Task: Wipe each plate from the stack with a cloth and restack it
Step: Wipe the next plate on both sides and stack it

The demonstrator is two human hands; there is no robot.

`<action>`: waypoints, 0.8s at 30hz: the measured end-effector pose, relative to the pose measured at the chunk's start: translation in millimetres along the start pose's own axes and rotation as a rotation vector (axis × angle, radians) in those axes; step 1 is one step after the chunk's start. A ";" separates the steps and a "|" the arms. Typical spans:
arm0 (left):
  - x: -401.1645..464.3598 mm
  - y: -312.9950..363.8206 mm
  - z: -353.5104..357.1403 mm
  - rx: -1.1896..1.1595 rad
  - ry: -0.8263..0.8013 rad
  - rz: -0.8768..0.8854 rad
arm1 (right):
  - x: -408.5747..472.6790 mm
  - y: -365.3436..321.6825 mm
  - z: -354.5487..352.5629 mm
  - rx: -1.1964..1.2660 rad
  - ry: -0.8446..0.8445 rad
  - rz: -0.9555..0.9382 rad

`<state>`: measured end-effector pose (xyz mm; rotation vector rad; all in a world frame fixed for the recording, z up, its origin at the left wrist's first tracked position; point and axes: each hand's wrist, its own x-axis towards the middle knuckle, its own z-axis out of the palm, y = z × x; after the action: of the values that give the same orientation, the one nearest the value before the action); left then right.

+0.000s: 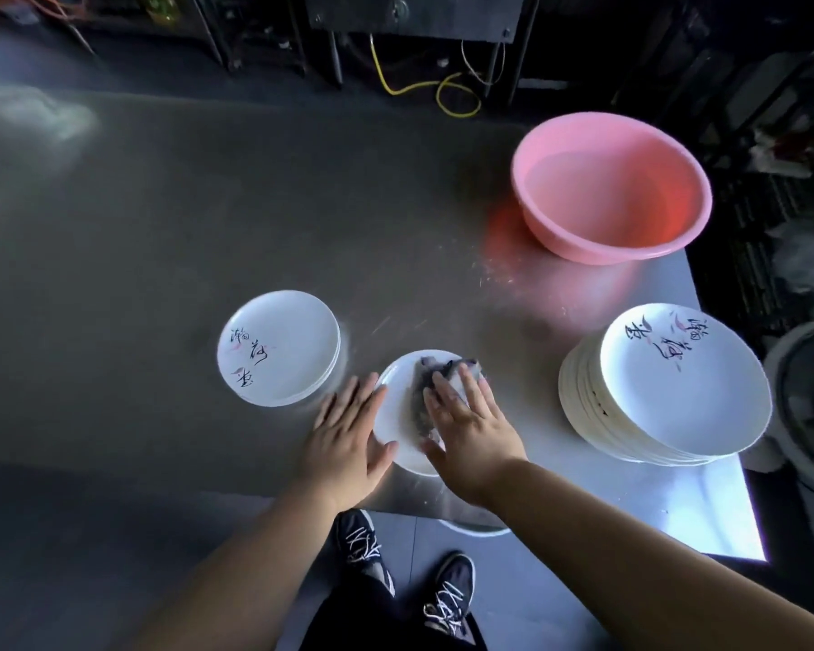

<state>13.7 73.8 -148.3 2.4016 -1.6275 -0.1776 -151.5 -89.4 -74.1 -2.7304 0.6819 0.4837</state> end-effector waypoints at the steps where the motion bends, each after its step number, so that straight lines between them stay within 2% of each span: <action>1: 0.6 0.7 0.4 0.000 0.010 0.004 | 0.7 0.1 5.8 0.004 -0.028 -0.015; 8: 0.3 1.4 1.3 0.005 0.061 0.017 | 30.2 -4.6 3.4 0.026 -0.099 -0.041; 11: -1.1 -0.2 3.0 0.014 0.040 0.017 | 17.4 -5.5 9.4 -0.050 -0.134 -0.170; 15: -3.0 -1.0 5.5 0.011 0.051 0.015 | -21.2 6.6 29.2 -0.146 -0.093 -0.344; 18: -1.5 -0.9 6.0 -0.003 0.098 0.027 | -3.2 13.7 25.5 -0.201 -0.086 -0.310; 22: -0.6 0.8 7.0 0.007 0.105 0.014 | 28.9 5.0 4.7 -0.089 -0.171 -0.124; 24: -1.3 -0.9 7.4 0.014 0.089 0.021 | 16.1 2.5 9.3 -0.069 -0.143 -0.154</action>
<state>12.4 74.4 -155.7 2.3655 -1.6186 -0.0553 -141.7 -94.8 -89.2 -2.7518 0.4233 0.6687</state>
